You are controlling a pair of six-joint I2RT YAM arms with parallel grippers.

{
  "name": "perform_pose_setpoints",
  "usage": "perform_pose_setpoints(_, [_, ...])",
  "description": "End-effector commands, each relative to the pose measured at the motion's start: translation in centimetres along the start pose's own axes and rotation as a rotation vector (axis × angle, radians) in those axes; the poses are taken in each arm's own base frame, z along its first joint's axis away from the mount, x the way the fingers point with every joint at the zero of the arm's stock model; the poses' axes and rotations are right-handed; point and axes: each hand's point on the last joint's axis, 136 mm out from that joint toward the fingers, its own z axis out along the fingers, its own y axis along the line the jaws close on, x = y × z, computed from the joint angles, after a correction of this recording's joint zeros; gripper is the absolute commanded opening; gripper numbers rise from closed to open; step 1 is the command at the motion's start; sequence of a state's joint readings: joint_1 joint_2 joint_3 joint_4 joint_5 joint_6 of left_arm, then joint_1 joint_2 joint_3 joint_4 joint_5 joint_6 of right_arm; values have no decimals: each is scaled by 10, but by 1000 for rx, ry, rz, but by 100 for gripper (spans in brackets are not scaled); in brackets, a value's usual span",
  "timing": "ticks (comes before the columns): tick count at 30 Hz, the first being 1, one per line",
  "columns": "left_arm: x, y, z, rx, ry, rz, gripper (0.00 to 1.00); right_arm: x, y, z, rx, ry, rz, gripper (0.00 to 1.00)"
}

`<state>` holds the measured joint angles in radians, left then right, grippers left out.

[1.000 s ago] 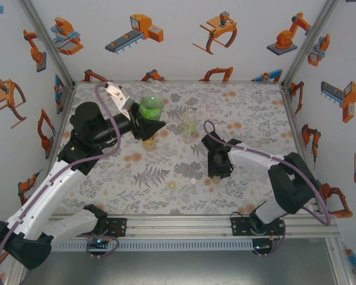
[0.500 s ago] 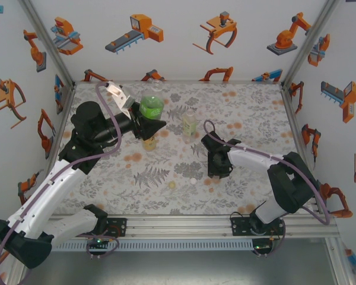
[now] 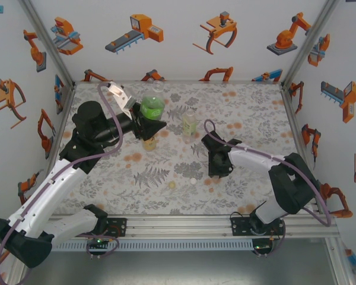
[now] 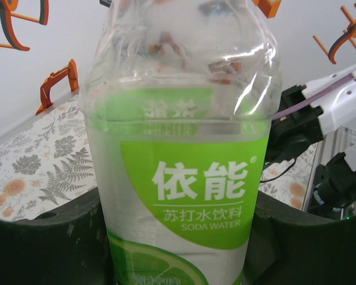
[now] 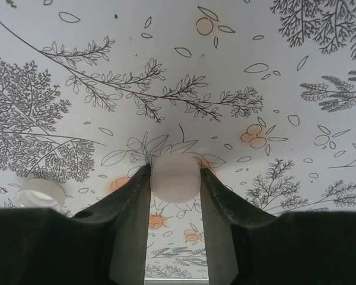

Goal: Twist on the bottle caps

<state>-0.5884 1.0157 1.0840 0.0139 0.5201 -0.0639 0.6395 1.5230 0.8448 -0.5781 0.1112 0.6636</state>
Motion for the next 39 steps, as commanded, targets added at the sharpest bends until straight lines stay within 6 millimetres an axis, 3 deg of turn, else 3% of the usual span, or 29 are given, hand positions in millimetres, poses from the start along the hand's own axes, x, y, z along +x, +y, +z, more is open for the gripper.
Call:
perform_pose_setpoints(1, [3,-9,0,45,24,67,9,-14,4,-30,-26,-76,-37,15])
perform_pose_setpoints(7, [19,-25,-3,117,98,192,6,-39,23,-90,-157,-216,-130,7])
perform_pose_setpoints(10, [35,-44,-5,194,126,334,3,-53,38,-132,-257,-323,-217,4])
perform_pose_setpoints(15, [56,-56,-6,238,198,448,0,-72,60,-213,-418,-550,-392,0])
perform_pose_setpoints(20, [80,-67,-13,328,270,561,0,-64,89,-289,-622,-707,-627,0])
perform_pose_setpoints(24, [96,-72,-18,372,317,626,0,-47,103,-336,-752,-783,-802,0])
perform_pose_setpoints(32, [110,-78,-14,413,367,609,0,-12,122,-390,-970,-935,-1065,0])
perform_pose_setpoints(39, [119,-80,-9,436,407,620,0,13,132,-402,-1033,-978,-1241,0])
